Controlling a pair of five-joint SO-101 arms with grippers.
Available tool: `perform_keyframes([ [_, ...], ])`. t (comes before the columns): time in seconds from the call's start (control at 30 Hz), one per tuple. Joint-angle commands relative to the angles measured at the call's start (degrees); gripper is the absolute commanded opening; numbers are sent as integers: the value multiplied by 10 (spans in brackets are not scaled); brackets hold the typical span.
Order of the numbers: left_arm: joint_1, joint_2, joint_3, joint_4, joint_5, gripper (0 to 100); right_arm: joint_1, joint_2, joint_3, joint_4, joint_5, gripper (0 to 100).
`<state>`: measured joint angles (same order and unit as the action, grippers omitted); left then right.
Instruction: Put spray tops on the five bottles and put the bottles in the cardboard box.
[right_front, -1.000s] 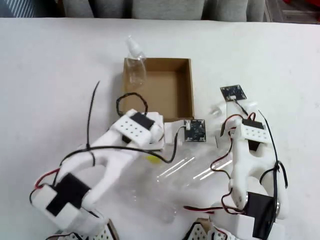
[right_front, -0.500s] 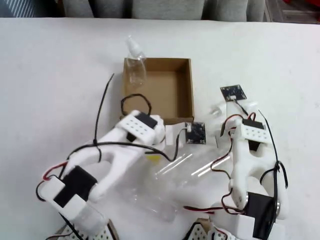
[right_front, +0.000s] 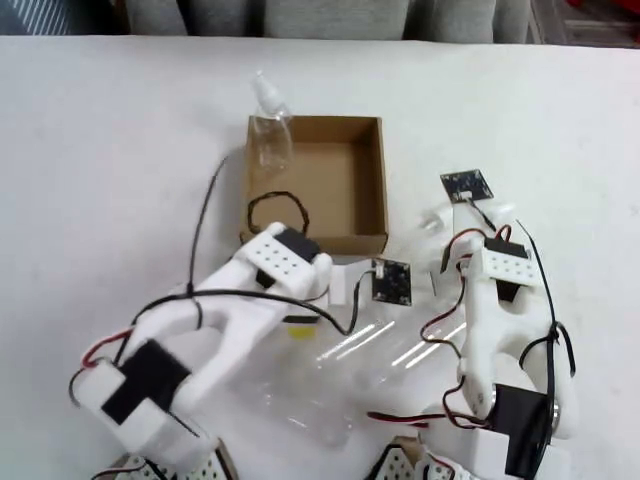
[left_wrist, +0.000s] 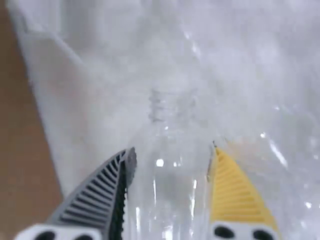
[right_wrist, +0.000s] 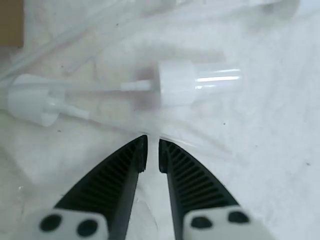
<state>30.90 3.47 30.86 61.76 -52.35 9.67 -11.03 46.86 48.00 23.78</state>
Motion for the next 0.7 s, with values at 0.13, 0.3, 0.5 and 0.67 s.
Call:
perform_keyframes([
  [0.13,2,-207,47,48,0,35,1,-15,-3,-8,5,18],
  [0.3,-34,-302,105,52,39,37,1,-15,-3,-8,5,18],
  [0.5,-78,-425,174,54,95,37,1,-15,-3,-8,5,18],
  [0.67,-182,-531,199,113,185,38,1,-15,-3,-8,4,18],
])
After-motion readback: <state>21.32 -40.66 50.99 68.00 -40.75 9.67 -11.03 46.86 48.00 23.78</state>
